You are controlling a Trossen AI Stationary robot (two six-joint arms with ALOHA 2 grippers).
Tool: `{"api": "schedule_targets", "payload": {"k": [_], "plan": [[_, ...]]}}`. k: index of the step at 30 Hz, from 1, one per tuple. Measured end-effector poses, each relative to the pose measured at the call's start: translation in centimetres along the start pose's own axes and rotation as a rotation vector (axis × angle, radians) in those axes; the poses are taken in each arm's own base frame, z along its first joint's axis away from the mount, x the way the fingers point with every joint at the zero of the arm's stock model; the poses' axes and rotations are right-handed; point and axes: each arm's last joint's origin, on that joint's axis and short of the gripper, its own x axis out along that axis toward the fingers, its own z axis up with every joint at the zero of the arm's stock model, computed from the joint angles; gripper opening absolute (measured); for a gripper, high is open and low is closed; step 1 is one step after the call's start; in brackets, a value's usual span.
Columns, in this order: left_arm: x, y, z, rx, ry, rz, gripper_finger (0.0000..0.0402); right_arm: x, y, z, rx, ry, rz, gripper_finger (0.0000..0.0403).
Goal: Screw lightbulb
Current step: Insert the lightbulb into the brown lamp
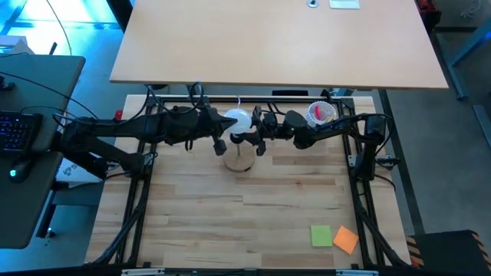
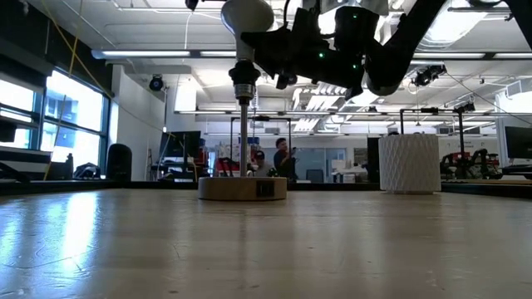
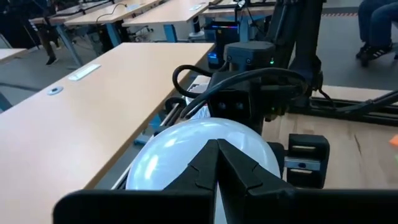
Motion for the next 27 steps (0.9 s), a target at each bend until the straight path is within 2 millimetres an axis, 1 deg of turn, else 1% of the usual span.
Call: {"api": "schedule_targets", "payload": {"k": [3,9,19,21,27], "plan": [[0.0,0.0,-0.2,-0.001,0.021,-0.002,0.0,-0.1,-0.1,-0.2,0.03,0.017,0.006,0.0194],[-0.2,-0.4,-0.3,-0.003,0.027,-0.019,0.0,-0.3,0.3,1.4,-0.003,0.027,0.034,0.0201],[-0.4,-1.1,-0.4,0.011,0.031,-0.04,0.0,-1.0,0.9,3.8,-0.067,0.124,0.031,0.0203],[-0.3,-1.1,-0.5,0.012,0.031,-0.041,0.0,-1.3,1.0,4.3,-0.076,0.17,0.004,0.0204],[-0.3,-1.1,-0.5,0.012,0.031,-0.04,0.0,-2.7,1.3,5.8,-0.1,0.329,-0.154,0.0204]]}}
